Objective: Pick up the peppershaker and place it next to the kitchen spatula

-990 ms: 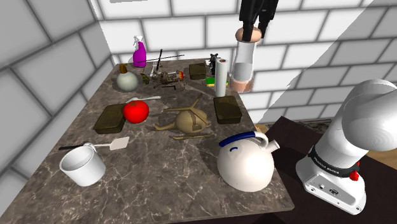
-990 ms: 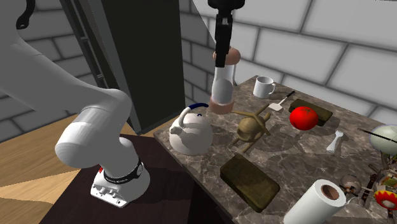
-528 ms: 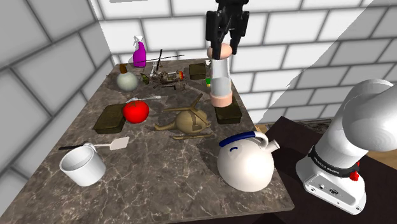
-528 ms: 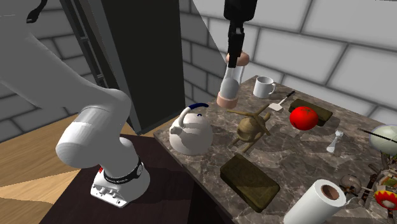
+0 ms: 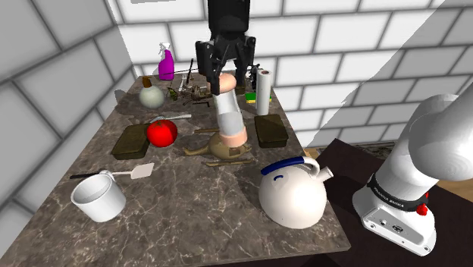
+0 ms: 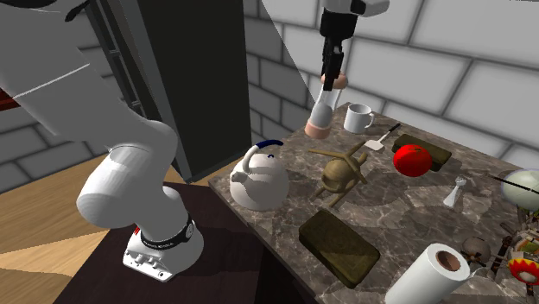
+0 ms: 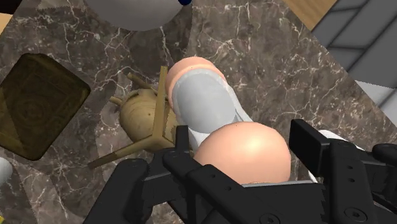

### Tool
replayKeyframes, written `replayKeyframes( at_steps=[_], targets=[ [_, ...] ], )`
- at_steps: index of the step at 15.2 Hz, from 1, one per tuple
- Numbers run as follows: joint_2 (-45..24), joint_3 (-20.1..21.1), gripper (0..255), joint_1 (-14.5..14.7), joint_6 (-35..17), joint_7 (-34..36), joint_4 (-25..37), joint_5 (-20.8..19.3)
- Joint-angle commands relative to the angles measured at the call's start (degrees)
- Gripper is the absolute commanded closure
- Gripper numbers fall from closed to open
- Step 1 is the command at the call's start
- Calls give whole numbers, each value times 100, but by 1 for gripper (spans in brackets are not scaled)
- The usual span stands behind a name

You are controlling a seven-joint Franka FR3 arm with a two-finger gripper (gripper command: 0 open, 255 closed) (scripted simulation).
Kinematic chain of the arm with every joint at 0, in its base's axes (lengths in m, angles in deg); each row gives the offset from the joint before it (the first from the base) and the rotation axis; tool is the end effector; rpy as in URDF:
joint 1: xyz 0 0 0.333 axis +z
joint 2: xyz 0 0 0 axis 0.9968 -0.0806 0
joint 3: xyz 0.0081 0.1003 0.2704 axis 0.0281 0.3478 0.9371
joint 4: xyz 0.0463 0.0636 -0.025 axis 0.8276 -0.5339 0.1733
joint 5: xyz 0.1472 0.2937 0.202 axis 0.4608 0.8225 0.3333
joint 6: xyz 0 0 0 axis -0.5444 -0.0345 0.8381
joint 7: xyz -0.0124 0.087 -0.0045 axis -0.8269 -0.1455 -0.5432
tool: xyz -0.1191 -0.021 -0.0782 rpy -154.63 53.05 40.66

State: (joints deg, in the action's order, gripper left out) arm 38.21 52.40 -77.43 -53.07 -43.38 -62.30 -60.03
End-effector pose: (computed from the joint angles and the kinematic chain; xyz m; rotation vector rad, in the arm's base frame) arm 0.3879 0.2792 0.5192 -3.0252 -0.0608 0.0290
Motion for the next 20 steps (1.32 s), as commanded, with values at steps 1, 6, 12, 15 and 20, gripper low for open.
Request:
replayKeyframes(
  at_steps=[1,6,12,15,20],
  targets=[
    [-374,199,255,26,-216,234,185,-91],
    [-1408,638,255,156,-587,893,849,-520],
    [-2821,937,255,555,-782,1729,1944,-1320],
    [-3569,948,255,893,-744,2093,2649,-1747],
    [-5004,806,255,1681,-410,2552,4321,-2427]
  ],
)
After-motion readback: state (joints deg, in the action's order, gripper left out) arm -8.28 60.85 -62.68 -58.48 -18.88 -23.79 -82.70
